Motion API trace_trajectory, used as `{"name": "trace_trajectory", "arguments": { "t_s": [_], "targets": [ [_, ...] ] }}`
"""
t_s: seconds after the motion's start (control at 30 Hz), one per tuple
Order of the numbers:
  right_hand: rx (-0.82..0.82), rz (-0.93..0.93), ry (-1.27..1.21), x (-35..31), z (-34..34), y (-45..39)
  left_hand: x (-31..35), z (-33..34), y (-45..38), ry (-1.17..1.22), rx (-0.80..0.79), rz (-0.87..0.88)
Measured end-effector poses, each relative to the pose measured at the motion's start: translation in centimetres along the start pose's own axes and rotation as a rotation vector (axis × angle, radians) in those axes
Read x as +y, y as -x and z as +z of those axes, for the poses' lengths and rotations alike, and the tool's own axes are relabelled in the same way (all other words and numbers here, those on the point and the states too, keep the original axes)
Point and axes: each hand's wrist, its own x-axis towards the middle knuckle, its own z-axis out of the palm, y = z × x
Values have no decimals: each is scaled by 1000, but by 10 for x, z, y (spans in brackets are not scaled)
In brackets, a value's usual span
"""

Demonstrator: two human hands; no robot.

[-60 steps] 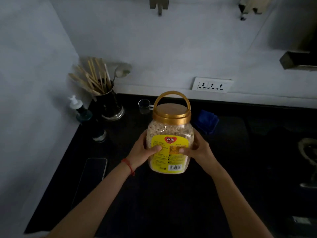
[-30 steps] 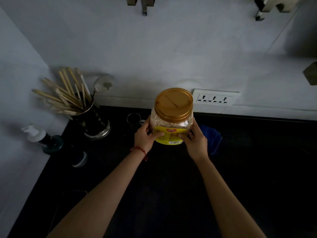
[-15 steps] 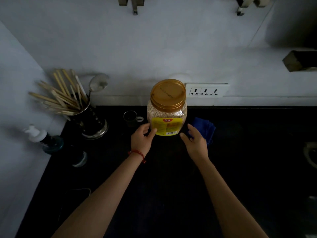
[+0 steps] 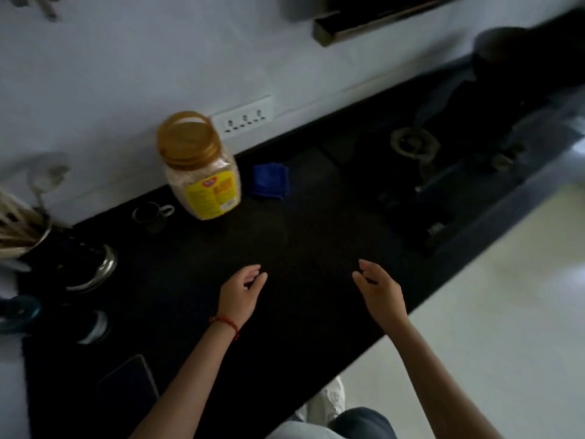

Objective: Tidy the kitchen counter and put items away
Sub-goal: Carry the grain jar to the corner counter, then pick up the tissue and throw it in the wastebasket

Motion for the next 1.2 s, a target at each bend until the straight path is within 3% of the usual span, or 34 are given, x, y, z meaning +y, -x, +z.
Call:
{"name": "trace_trajectory", "arguments": {
  "t_s": [0.1, 0.27, 0.53, 0.87, 1.2],
  "targets": [
    [129, 96, -71, 43, -31, 34, 18, 29, 8, -2, -117, 22],
    [369, 261, -168, 114, -79, 87, 44, 96, 32, -83, -258, 254],
    [636, 531, -271, 238, -151, 179, 95, 246, 80, -245, -532, 415],
    [693, 778, -393, 371, -234, 258, 120, 420, 157, -465, -778, 396],
    [658, 801, -435, 437, -349, 197, 144, 521, 134, -522, -707, 236]
  ]
}}
